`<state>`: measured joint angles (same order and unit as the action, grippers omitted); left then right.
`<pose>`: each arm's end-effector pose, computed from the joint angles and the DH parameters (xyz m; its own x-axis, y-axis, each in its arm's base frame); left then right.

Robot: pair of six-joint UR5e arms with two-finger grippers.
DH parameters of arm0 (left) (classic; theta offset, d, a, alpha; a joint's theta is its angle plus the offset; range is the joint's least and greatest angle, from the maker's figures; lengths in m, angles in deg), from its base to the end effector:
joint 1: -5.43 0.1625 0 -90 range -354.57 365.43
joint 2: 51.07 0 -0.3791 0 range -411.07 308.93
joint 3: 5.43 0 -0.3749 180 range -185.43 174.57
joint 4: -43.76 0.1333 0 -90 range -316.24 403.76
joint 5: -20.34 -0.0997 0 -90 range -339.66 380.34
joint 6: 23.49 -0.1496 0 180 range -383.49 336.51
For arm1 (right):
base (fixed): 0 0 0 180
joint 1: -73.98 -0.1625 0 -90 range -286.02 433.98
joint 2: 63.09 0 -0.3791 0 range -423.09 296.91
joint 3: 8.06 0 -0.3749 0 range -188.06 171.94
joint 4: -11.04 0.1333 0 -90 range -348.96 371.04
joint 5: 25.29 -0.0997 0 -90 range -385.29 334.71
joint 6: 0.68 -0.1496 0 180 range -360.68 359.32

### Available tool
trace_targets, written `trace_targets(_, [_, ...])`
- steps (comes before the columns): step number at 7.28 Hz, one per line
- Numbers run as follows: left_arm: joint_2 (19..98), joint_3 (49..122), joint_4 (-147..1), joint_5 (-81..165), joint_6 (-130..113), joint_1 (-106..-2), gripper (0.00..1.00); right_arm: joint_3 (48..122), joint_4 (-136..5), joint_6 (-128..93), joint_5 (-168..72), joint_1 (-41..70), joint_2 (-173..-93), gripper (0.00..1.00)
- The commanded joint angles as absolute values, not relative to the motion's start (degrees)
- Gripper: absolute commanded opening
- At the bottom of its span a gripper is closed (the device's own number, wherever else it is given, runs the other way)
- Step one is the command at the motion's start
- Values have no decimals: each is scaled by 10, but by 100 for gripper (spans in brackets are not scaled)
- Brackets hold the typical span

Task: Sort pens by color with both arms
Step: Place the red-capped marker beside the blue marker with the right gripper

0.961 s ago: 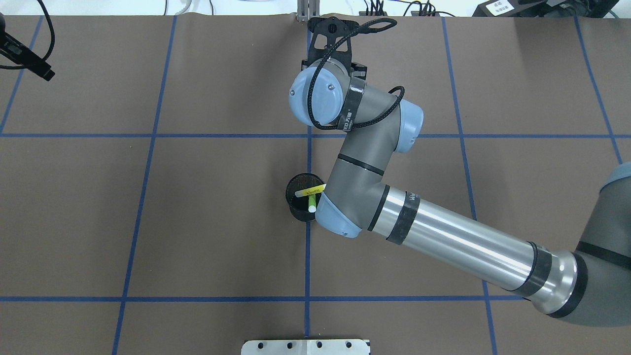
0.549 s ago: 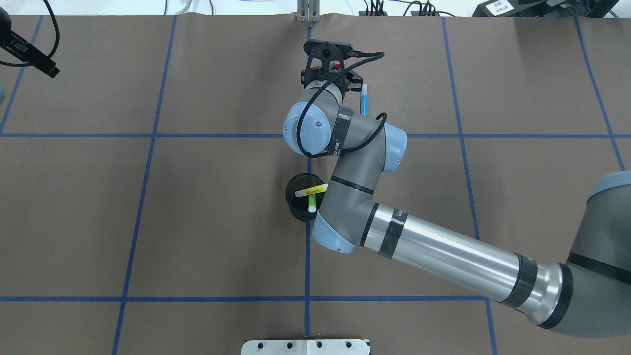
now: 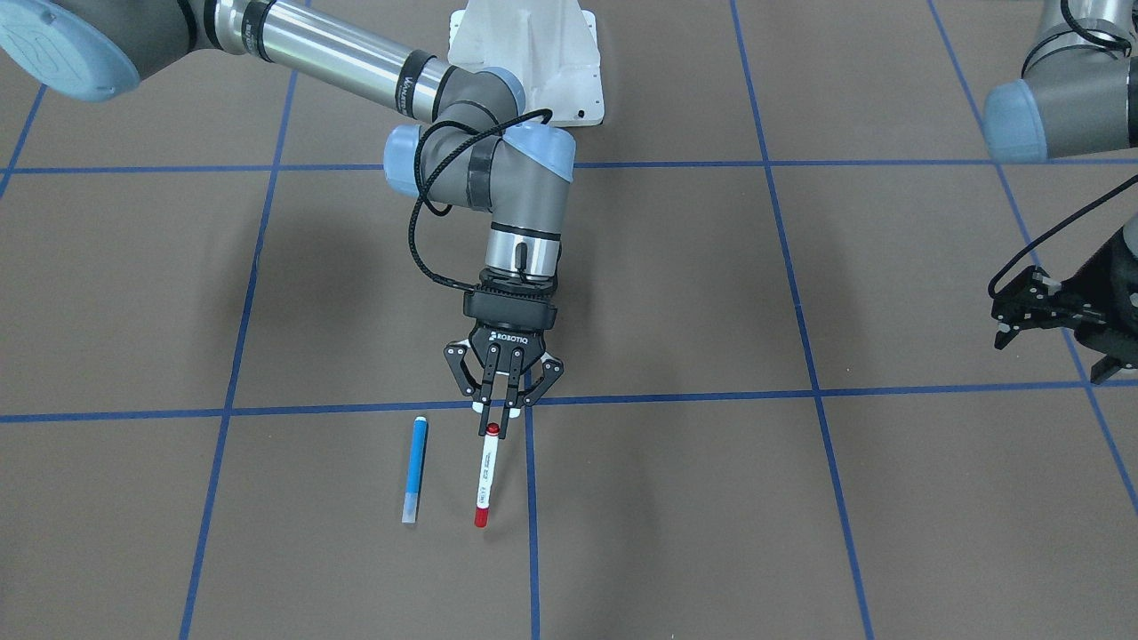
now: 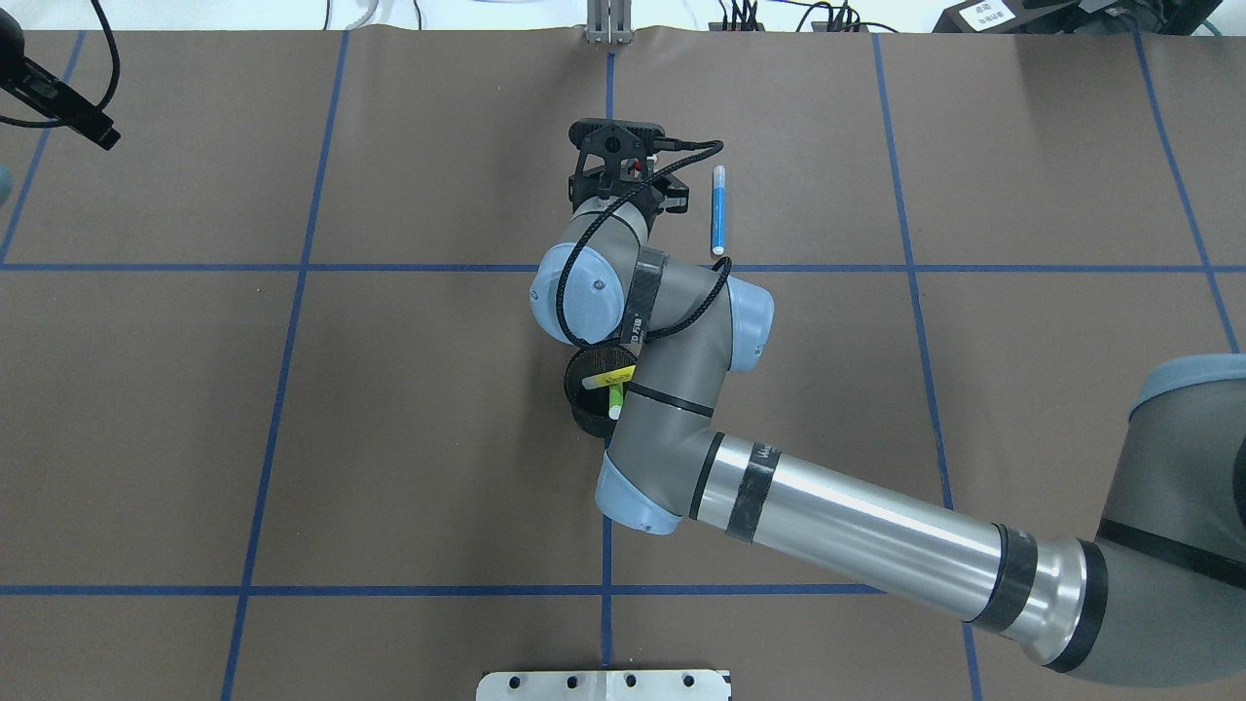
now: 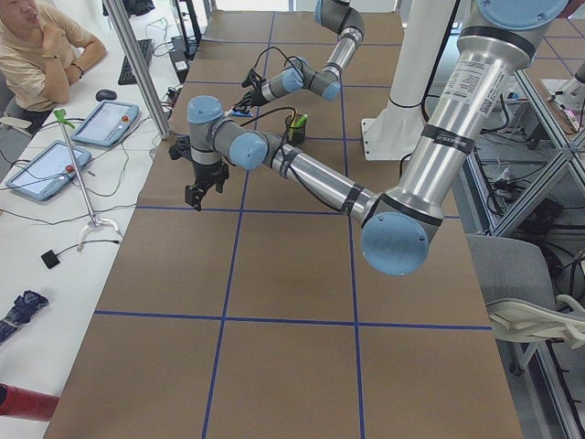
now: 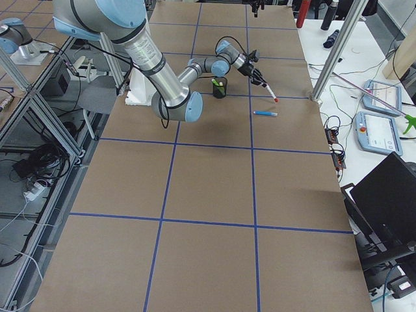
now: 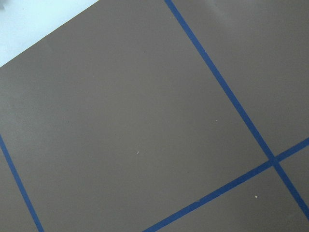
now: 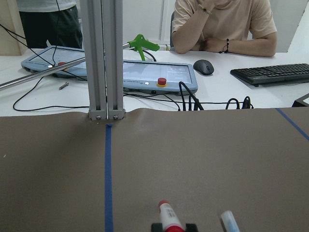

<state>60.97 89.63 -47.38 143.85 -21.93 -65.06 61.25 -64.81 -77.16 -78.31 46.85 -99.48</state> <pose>0.1602 -0.6040 0.4058 0.7064 0.5019 -0.4991 -0.2751 0.8444 0.4597 -0.5882 -0.5523 0.1921 0.7662 0.1827 0.6161 -0.5936 0.5686 0.5695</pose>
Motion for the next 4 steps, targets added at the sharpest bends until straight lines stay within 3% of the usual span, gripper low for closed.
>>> trace_targets(1, [610,898,-474,1438,-219,-651,100,608,-648,-765,-781,468,-992,24])
trace_targets(3, [610,899,-474,1439,-219,-651,100,594,-648,-765,-766,468,-993,34])
trace_targets(4, [610,900,-474,1439,-219,-651,100,587,-648,-765,-760,468,-993,45])
